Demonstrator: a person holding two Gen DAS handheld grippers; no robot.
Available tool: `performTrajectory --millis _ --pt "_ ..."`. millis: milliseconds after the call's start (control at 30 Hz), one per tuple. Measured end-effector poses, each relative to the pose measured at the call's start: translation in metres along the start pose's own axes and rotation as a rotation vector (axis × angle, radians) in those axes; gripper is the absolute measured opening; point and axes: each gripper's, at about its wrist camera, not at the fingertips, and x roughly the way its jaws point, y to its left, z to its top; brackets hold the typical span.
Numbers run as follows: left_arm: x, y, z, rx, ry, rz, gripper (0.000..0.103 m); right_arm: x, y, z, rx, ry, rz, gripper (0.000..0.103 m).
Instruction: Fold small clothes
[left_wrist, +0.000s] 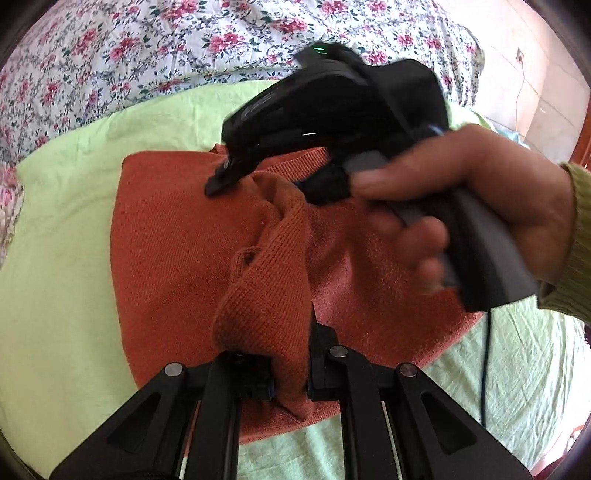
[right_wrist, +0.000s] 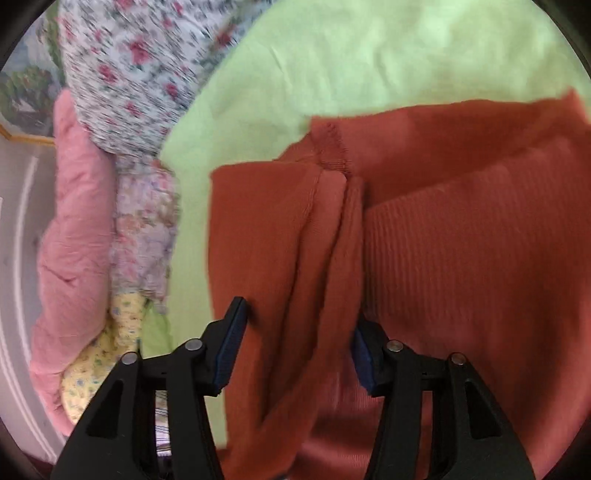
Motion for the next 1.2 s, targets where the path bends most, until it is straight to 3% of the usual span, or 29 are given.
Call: performTrajectory --millis 33,133,200,367,533,600,800,933,1033,1200 --pt "-0.004 -0.001 0.002 0.006 -0.007 0.002 0.008 0.002 0.005 0.002 -0.017 0.000 -0.002 0.020" --pt "-0.022 -0.002 0.013 0.003 -0.045 -0.042 0.009 -0.020 0.022 0.002 -0.084 -0.043 0.028 0.015" --pt "-0.032 -0.009 0.023 -0.006 -0.077 -0.112 0.009 -0.049 0.029 0.000 -0.125 -0.092 0.065 0.015" --pt "-0.014 -0.046 0.033 0.016 -0.067 -0.231 0.009 -0.108 0.008 -0.006 -0.168 -0.164 0.025 0.015" --pt "0.020 -0.080 0.028 0.065 0.009 -0.256 0.010 -0.120 -0.049 -0.013 -0.092 -0.169 -0.052 0.015" --pt "0.029 -0.085 0.026 0.087 0.027 -0.252 0.011 -0.119 -0.068 -0.015 -0.065 -0.171 -0.039 0.015" --pt "0.038 -0.079 0.025 0.077 0.094 -0.325 0.029 -0.114 -0.087 -0.019 -0.004 -0.177 -0.071 0.019" --pt "0.031 -0.066 0.020 0.057 0.116 -0.332 0.038 -0.134 -0.079 -0.028 -0.007 -0.230 -0.127 0.030" --pt "0.018 -0.052 0.014 0.022 0.116 -0.346 0.041 -0.154 -0.074 -0.039 -0.009 -0.276 -0.163 0.031" --pt "-0.018 -0.021 -0.010 -0.048 0.103 -0.314 0.047 -0.177 -0.053 -0.062 -0.027 -0.323 -0.110 0.033"
